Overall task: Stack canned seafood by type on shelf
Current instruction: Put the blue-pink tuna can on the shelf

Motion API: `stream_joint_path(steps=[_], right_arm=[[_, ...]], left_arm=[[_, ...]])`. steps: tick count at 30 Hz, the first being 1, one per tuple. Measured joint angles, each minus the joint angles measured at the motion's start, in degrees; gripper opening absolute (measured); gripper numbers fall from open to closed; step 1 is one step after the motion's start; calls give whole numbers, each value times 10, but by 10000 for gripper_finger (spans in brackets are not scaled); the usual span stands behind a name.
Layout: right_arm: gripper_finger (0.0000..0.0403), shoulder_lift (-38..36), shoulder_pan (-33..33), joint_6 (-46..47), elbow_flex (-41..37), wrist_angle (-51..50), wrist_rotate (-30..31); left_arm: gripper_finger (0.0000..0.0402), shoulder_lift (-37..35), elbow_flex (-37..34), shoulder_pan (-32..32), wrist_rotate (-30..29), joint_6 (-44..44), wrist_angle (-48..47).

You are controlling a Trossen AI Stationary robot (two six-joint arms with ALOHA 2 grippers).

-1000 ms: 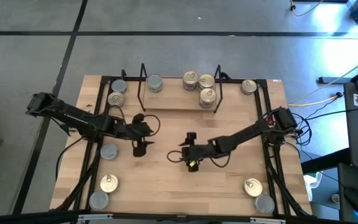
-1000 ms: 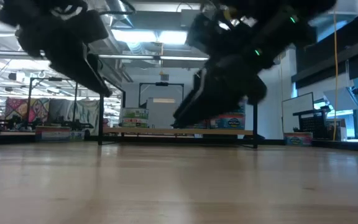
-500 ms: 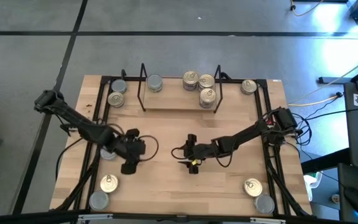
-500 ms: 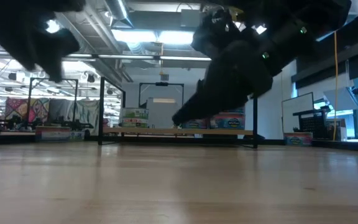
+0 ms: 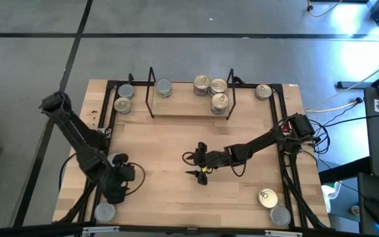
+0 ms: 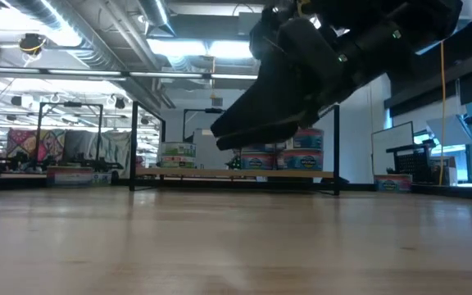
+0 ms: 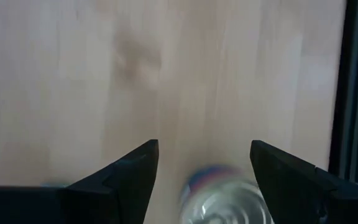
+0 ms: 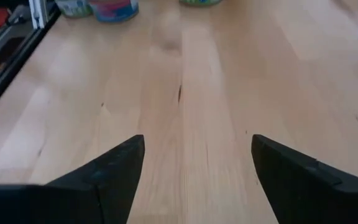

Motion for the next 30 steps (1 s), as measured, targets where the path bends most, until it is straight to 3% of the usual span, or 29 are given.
stream_joint_path(steps=[10, 17, 25, 30], right_arm=[[293, 0, 0, 42, 0, 22, 11], [293, 0, 0, 67, 0, 25, 11], [293, 0, 0, 71, 0, 12, 11], [293, 0, 0, 72, 0, 13, 11]], left_arm=[[253, 8, -62, -66, 24, -123, 49], [253, 46, -61, -64, 48, -96, 61], [253, 43, -60, -49, 149, -111, 37], [253, 42, -60, -50, 157, -118, 31]])
